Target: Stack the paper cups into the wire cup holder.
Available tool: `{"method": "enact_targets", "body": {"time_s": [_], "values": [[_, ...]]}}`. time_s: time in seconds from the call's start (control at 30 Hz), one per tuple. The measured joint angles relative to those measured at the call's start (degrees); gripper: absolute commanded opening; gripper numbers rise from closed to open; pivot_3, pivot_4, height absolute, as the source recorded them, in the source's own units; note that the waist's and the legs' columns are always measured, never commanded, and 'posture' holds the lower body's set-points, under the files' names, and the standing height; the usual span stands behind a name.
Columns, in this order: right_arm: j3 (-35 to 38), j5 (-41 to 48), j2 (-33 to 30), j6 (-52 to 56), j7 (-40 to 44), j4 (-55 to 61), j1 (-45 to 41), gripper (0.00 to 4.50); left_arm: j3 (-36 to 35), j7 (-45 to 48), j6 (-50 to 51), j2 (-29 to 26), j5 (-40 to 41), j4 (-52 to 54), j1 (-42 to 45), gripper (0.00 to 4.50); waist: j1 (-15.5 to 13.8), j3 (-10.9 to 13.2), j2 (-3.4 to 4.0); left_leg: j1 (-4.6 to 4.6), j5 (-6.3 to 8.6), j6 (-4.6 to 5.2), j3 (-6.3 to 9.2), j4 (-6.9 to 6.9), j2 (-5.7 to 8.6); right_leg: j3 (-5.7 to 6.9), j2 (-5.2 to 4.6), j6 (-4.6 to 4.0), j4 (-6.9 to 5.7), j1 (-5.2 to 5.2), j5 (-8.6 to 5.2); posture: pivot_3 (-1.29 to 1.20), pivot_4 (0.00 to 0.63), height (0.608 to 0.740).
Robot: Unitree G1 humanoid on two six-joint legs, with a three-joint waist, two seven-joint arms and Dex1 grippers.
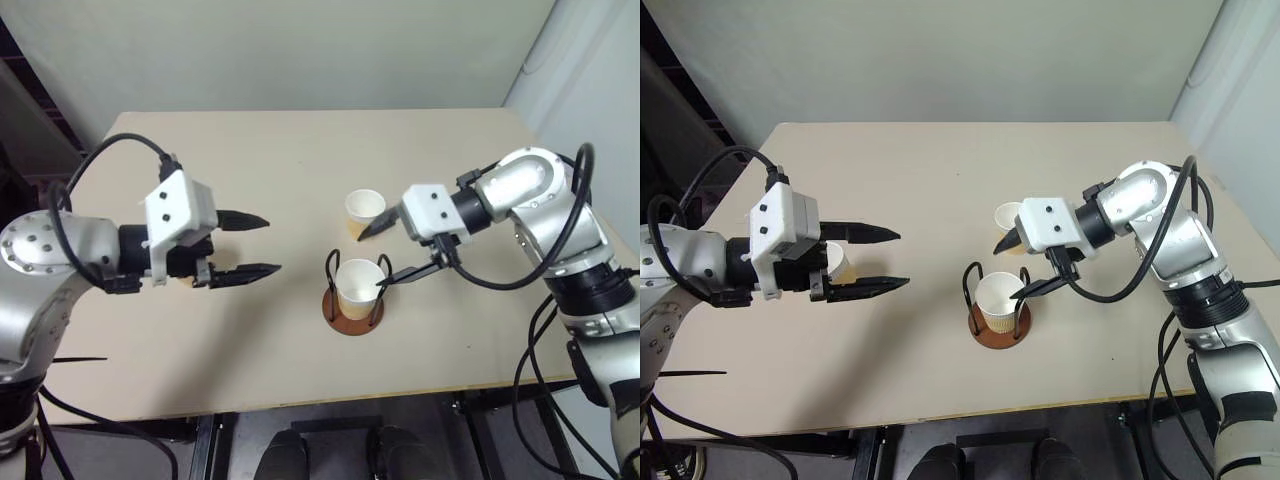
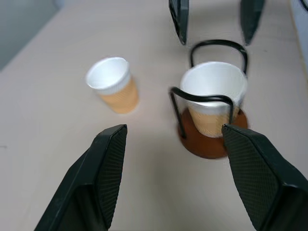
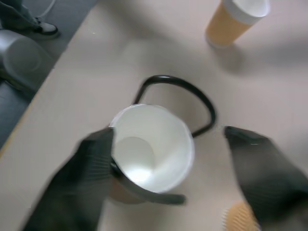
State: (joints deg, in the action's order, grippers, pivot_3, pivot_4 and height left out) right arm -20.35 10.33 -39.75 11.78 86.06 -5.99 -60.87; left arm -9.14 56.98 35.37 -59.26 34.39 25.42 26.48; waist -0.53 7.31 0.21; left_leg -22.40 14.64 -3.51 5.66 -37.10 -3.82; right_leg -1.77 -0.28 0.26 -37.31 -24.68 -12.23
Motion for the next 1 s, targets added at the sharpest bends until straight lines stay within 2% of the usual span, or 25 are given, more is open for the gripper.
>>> {"method": "enact_targets", "body": {"time_s": [0.17,0.23,0.37,0.47,0.63,0.67,0.77,0.87,1.0], "values": [[-0.4,-9.2,8.2,-13.1,-8.3,-29.4,-12.6,4.12,9.8,-8.9,0.2,10.0,-8.3,-8.3,9.4,3.37,0.0,0.0,0.01,0.13,0.00,0.01,0.12,0.06,-0.09,-0.02,-0.08,-0.33,-0.05,-0.05,0.21,0.00,0.150,0.740],[-1.7,-13.0,11.6,-18.3,-10.7,-39.9,-14.6,4.12,13.6,-10.7,0.6,13.5,-11.0,-11.2,11.4,3.37,-0.1,0.0,0.01,0.11,0.00,0.01,0.17,0.07,-0.11,0.00,-0.07,-0.04,-0.05,-0.08,0.45,0.00,0.150,0.740],[-3.4,-18.6,15.3,-24.9,-13.8,-53.5,-15.3,4.12,16.3,-12.6,0.9,17.4,-13.9,-14.8,13.0,3.37,-0.3,0.0,0.02,-0.34,-0.12,-0.19,0.15,0.04,-0.12,0.03,-0.04,0.11,-0.04,-0.51,0.54,0.00,0.150,0.740],[-3.5,-21.3,16.5,-27.5,-15.3,-59.1,-16.0,4.12,16.7,-12.6,1.0,18.2,-15.0,-15.4,13.0,3.37,-0.5,0.0,0.02,-0.72,-0.39,-0.73,0.04,0.02,-0.13,0.03,-0.01,0.15,0.06,-0.85,0.57,0.00,0.150,0.740],[-3.3,-23.6,19.3,-29.5,-17.6,-63.1,-17.7,2.59,16.7,-13.6,1.8,19.1,-16.1,-15.3,13.0,3.37,-0.5,0.0,0.01,-0.85,-0.36,-0.99,-0.06,0.04,-0.15,0.03,0.03,0.18,0.19,-0.89,0.58,0.00,0.150,0.740],[-3.3,-24.1,20.0,-29.7,-18.0,-63.8,-17.7,2.08,16.7,-13.6,2.2,19.0,-16.1,-15.0,12.7,3.37,-0.5,0.0,0.01,-0.89,-0.35,-0.97,-0.06,0.03,-0.16,0.02,0.00,0.18,0.25,-0.90,0.58,0.00,0.150,0.740],[-3.2,-24.7,20.6,-30.1,-18.5,-64.7,-17.7,1.14,16.5,-13.6,2.8,18.5,-16.1,-14.1,11.6,3.37,-0.6,0.0,0.01,-0.98,-0.34,-0.94,-0.05,-0.04,-0.15,0.02,-0.01,0.22,0.25,-0.91,0.61,0.00,0.150,0.740],[-2.8,-25.1,21.1,-30.2,-18.5,-65.5,-17.7,0.02,15.7,-13.6,3.4,17.5,-16.1,-13.7,10.8,3.37,-0.6,0.0,0.01,-0.98,-0.32,-0.91,-0.04,-0.08,-0.14,0.02,-0.03,0.22,0.27,-0.91,0.61,0.00,0.150,0.740],[-0.5,-24.0,20.8,-30.6,-14.8,-65.4,-18.5,0.02,13.6,-12.3,3.3,15.9,-15.7,-12.4,10.3,3.37,-0.7,0.0,0.01,-0.98,-0.32,-0.84,-0.06,-0.08,-0.14,0.03,-0.02,0.22,0.26,-0.93,0.61,0.00,0.150,0.740]]}}
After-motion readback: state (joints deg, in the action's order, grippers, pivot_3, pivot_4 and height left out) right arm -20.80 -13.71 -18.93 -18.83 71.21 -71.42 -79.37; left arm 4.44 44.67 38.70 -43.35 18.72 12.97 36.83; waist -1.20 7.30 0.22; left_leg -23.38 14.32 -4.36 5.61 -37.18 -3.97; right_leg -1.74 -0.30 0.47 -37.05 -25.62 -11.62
